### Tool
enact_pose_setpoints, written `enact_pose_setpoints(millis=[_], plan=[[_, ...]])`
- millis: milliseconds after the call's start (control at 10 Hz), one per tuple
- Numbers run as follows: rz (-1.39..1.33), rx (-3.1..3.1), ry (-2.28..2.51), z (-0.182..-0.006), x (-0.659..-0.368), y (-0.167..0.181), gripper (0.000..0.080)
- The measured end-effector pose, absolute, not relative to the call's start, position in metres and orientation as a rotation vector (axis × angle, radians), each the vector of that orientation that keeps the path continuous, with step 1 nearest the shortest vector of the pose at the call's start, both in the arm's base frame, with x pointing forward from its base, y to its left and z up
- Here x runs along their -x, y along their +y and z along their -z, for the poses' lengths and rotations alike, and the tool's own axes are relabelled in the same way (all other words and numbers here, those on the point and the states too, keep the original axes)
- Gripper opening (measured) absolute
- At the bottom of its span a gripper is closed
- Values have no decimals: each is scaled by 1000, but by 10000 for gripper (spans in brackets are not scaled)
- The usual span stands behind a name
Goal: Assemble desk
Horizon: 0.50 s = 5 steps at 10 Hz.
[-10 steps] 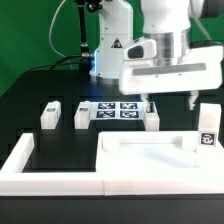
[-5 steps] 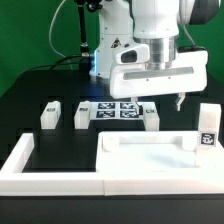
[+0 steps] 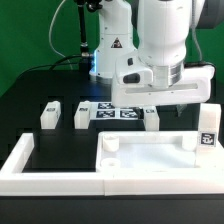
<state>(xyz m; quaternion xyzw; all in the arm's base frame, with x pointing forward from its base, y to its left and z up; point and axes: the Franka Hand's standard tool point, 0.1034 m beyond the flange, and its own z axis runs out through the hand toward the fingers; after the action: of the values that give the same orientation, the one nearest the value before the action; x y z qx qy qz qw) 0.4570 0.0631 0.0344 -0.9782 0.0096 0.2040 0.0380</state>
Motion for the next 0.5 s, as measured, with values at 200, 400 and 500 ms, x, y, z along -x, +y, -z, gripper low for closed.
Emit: enact_pose_setpoints(millis=[200,400,500], plan=[[-788,2950,38,-33,-454,63,648],[-987,2892,81,-26,-438,63,648],[-1011,2884,82,-24,-434,63,648]])
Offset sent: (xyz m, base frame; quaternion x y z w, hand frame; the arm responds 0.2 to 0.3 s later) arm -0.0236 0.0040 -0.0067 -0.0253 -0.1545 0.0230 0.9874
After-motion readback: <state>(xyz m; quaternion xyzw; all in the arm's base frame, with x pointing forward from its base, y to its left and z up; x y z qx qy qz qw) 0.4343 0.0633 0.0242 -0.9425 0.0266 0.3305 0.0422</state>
